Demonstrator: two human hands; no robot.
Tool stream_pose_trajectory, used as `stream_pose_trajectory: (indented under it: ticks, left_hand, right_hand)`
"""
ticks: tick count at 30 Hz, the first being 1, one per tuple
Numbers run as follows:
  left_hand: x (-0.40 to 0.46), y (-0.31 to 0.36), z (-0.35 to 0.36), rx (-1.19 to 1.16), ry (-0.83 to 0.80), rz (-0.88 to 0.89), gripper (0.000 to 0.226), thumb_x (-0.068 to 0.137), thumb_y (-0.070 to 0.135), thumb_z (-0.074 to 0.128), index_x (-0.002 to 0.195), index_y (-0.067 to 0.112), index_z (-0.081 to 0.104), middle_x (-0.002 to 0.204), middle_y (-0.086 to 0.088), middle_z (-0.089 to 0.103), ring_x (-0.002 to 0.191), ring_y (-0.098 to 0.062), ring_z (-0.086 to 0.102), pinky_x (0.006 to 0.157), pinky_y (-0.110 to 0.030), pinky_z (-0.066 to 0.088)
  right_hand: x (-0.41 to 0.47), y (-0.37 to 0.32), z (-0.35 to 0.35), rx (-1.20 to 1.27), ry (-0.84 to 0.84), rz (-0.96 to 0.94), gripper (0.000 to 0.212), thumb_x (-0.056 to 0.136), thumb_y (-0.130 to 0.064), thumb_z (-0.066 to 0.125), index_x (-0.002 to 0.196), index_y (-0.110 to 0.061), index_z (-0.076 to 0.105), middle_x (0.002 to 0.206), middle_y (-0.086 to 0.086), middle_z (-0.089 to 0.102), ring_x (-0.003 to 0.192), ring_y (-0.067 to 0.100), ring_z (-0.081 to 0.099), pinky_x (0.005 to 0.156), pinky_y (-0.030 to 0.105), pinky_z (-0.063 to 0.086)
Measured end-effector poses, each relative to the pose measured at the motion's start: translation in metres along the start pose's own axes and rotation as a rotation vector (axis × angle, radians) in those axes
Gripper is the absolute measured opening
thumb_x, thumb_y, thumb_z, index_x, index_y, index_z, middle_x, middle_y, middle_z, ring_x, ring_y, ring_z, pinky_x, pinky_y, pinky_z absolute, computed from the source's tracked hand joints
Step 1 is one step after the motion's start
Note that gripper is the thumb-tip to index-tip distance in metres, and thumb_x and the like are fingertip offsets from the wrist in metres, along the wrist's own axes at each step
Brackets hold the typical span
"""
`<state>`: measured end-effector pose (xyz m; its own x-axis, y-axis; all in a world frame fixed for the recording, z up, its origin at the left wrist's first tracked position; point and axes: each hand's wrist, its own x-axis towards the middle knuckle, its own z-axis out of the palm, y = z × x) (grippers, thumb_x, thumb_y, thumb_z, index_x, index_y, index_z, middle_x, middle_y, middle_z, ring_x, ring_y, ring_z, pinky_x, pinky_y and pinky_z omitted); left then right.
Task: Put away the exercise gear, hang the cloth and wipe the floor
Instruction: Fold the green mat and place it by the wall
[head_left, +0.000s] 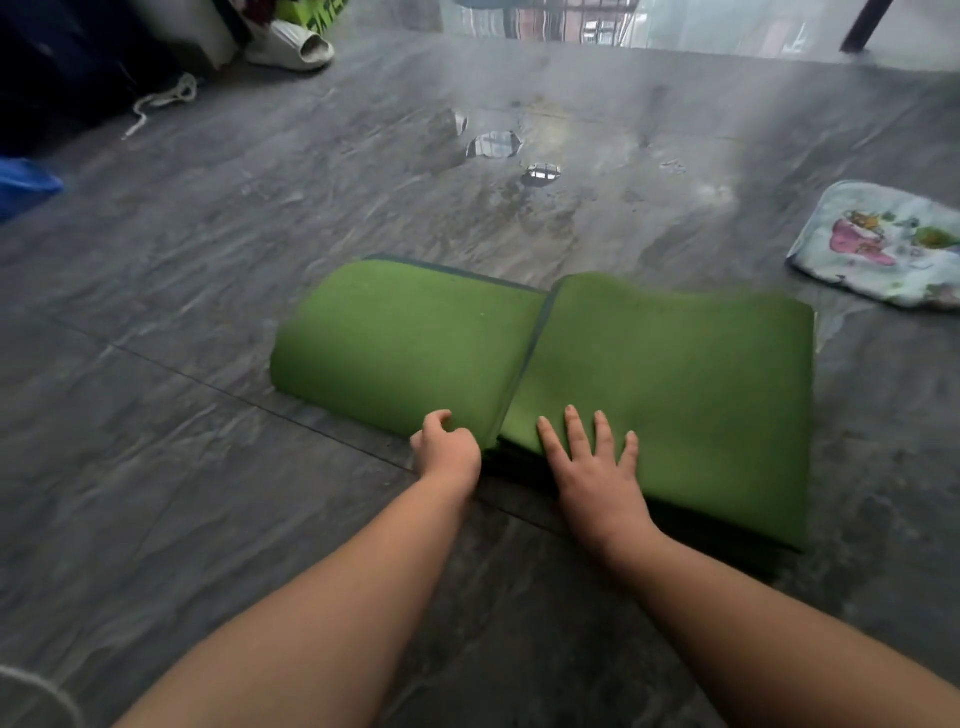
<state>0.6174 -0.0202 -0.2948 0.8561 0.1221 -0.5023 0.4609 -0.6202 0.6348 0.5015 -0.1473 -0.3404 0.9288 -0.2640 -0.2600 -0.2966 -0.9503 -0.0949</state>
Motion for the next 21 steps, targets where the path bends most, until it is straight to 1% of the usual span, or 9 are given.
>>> stream_pose_trajectory:
  ticks: [2, 4, 7, 10, 12, 14, 17, 19, 21]
  left_hand:
    - [-0.002, -0.008, -0.009, 0.189, 0.006, 0.210, 0.062, 0.079, -0.002, 0.042, 0.137, 0.017, 0.048, 0.148, -0.013, 0.035, 0.132, -0.031, 0.036, 0.110, -0.030, 0.024]
    - [-0.008, -0.015, -0.015, 0.373, -0.014, 0.417, 0.079, 0.073, -0.003, 0.044, 0.147, 0.023, 0.035, 0.158, -0.008, 0.022, 0.144, -0.026, 0.017, 0.116, -0.032, 0.013]
    - [-0.019, -0.012, -0.015, 0.568, -0.029, 0.570, 0.098, 0.069, 0.004, 0.052, 0.152, 0.035, 0.012, 0.163, 0.000, 0.001, 0.149, -0.018, -0.004, 0.120, -0.038, 0.003]
    - [-0.037, 0.002, -0.003, 0.646, 0.003, 0.691, 0.103, 0.070, 0.013, 0.058, 0.152, 0.035, 0.000, 0.163, 0.001, -0.005, 0.148, -0.018, -0.010, 0.119, -0.045, -0.007]
    - [-0.055, 0.013, 0.009, 0.604, 0.050, 0.791, 0.096, 0.075, 0.015, 0.058, 0.153, 0.033, 0.003, 0.163, 0.002, 0.002, 0.149, -0.018, -0.004, 0.119, -0.049, -0.006]
    - [-0.075, 0.025, 0.023, 0.493, 0.083, 0.876, 0.087, 0.079, 0.013, 0.055, 0.153, 0.029, 0.013, 0.161, 0.001, 0.014, 0.149, -0.019, 0.008, 0.119, -0.051, 0.005]
    - [-0.111, 0.048, 0.045, 0.240, 0.039, 0.955, 0.076, 0.083, 0.006, 0.049, 0.151, 0.026, 0.021, 0.159, -0.001, 0.024, 0.147, -0.020, 0.018, 0.117, -0.052, 0.016]
    - [-0.139, 0.067, 0.063, 0.075, -0.038, 0.987, 0.074, 0.086, 0.001, 0.049, 0.151, 0.026, 0.024, 0.158, -0.001, 0.027, 0.146, -0.018, 0.021, 0.116, -0.053, 0.021]
    - [-0.169, 0.084, 0.081, -0.050, -0.125, 1.014, 0.068, 0.090, 0.005, 0.049, 0.151, 0.026, 0.024, 0.157, 0.000, 0.027, 0.146, -0.015, 0.022, 0.117, -0.048, 0.023]
  right_hand:
    - [-0.001, 0.005, -0.008, 0.032, 0.024, 0.030, 0.088, 0.090, -0.010, 0.045, 0.150, -0.034, -0.015, 0.163, 0.010, -0.007, 0.146, 0.045, -0.003, 0.108, 0.072, 0.004]
    - [-0.004, 0.014, -0.019, 0.072, 0.038, 0.059, 0.094, 0.086, -0.017, 0.055, 0.151, -0.034, -0.010, 0.164, 0.009, 0.002, 0.147, 0.042, 0.004, 0.110, 0.070, 0.010]
    - [-0.015, 0.032, -0.044, 0.225, 0.169, 0.077, 0.090, 0.080, -0.020, 0.065, 0.154, -0.024, 0.015, 0.160, 0.013, 0.021, 0.146, 0.039, 0.020, 0.110, 0.066, 0.022]
    - [-0.029, 0.056, -0.068, 0.461, 0.316, 0.084, 0.083, 0.080, -0.012, 0.063, 0.153, -0.020, 0.024, 0.158, 0.013, 0.027, 0.145, 0.035, 0.023, 0.113, 0.061, 0.022]
    - [-0.042, 0.075, -0.080, 0.583, 0.417, 0.070, 0.082, 0.079, -0.010, 0.059, 0.152, -0.022, 0.025, 0.156, 0.011, 0.030, 0.145, 0.032, 0.024, 0.114, 0.060, 0.023]
    - [-0.056, 0.094, -0.090, 0.678, 0.528, 0.046, 0.081, 0.078, -0.009, 0.056, 0.151, -0.025, 0.024, 0.156, 0.008, 0.032, 0.146, 0.027, 0.025, 0.114, 0.057, 0.025]
    - [-0.078, 0.121, -0.106, 0.801, 0.674, 0.037, 0.081, 0.078, -0.005, 0.053, 0.149, -0.029, 0.022, 0.153, 0.002, 0.034, 0.144, 0.021, 0.029, 0.115, 0.049, 0.028]
    - [-0.096, 0.138, -0.115, 0.869, 0.741, 0.072, 0.078, 0.080, -0.011, 0.053, 0.148, -0.029, 0.022, 0.151, 0.001, 0.036, 0.141, 0.017, 0.034, 0.115, 0.037, 0.030]
    - [-0.113, 0.153, -0.123, 0.928, 0.794, 0.144, 0.073, 0.080, -0.025, 0.053, 0.148, -0.030, 0.024, 0.144, -0.005, 0.042, 0.132, 0.006, 0.040, 0.108, 0.015, 0.032]
